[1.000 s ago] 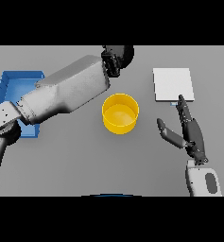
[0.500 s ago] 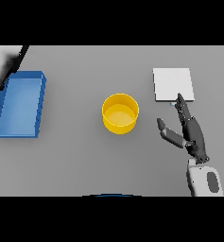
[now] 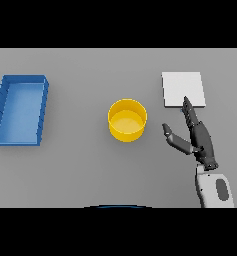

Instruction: Pick up the red beaker and tilt it to pour out 1 green nut into yellow bowl. Pick up the yellow bowl and place it on the metallic measuring scale.

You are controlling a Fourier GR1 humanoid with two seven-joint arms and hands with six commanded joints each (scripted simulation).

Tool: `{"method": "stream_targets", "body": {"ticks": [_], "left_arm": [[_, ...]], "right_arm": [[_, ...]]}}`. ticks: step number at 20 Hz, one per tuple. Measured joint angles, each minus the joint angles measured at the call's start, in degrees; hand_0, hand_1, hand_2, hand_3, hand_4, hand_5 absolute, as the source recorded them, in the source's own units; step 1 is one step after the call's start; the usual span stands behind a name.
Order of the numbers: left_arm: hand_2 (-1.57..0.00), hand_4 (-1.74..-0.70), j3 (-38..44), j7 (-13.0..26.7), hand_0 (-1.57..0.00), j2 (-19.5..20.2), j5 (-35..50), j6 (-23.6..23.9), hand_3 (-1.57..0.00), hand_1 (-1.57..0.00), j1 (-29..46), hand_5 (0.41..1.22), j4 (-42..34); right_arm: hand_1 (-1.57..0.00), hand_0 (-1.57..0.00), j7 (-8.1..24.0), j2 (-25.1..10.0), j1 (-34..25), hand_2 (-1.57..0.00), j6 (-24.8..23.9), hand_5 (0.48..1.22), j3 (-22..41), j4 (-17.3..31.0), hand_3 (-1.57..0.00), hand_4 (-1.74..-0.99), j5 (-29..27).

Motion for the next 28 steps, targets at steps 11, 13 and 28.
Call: {"method": "stream_targets", "body": {"ticks": [11, 13, 28], "left_arm": [[-1.57, -1.74, 3.7, 12.8, -1.57, 3.9, 19.5, 11.8, -1.52, -1.57, 24.9, 1.221, -14.3], [-1.57, -1.74, 2.6, 14.7, -1.57, 5.5, 20.8, 14.6, -1.45, -1.57, 29.3, 1.221, -20.1], [-0.93, -0.97, -3.8, 17.1, -1.23, 13.9, 35.5, 21.1, -0.58, -1.04, 44.1, 0.735, -45.6]], "right_arm": [[0.00, 0.00, -1.8, -0.8, 0.5, 0.00, 0.8, 0.707, 0.2, 1.7, 0.00, -1.304, 0.5], [0.00, 0.00, -2.5, -1.3, 0.5, 0.00, 1.1, 0.716, 0.4, 1.1, 0.00, -1.309, 0.7], [0.00, 0.00, -1.4, -1.5, 0.5, 0.00, 0.2, 0.729, 0.6, 0.6, 0.00, -1.320, 1.7]]}}
